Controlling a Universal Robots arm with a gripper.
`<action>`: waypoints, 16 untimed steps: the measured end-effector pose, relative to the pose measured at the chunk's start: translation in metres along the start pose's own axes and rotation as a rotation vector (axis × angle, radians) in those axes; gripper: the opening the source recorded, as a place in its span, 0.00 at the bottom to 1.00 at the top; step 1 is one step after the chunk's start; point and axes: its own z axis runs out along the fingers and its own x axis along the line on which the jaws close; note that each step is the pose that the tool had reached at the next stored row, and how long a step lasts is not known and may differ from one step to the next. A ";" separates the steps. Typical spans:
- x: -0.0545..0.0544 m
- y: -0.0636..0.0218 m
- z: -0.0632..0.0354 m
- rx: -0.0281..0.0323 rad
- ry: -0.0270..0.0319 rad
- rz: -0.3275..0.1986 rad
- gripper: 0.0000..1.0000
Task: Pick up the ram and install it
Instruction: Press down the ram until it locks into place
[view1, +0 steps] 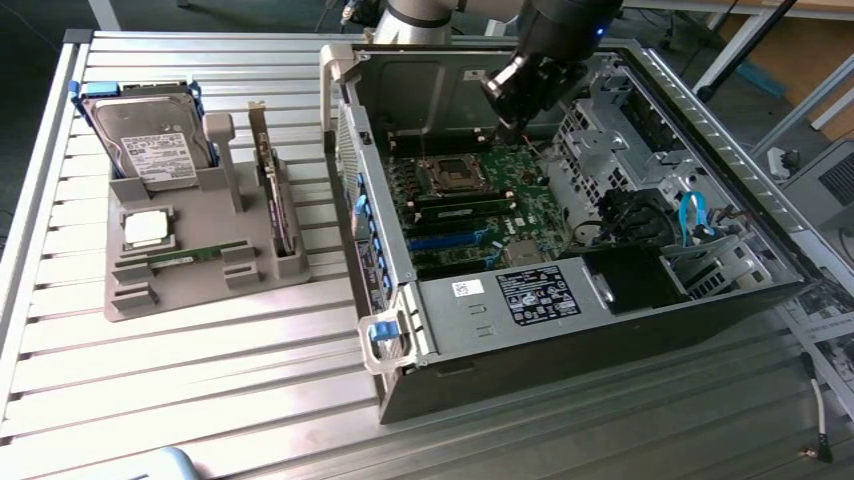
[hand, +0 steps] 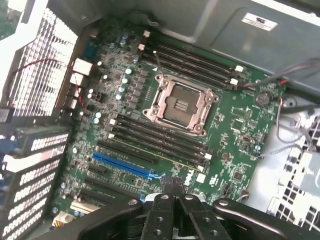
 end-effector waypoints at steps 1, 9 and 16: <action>0.000 0.0000 0.0000 0.0001 -0.0001 0.017 0.10; 0.000 0.0000 0.0000 0.0014 -0.0006 0.136 0.10; 0.000 0.0000 0.0000 0.0025 -0.0012 0.246 0.10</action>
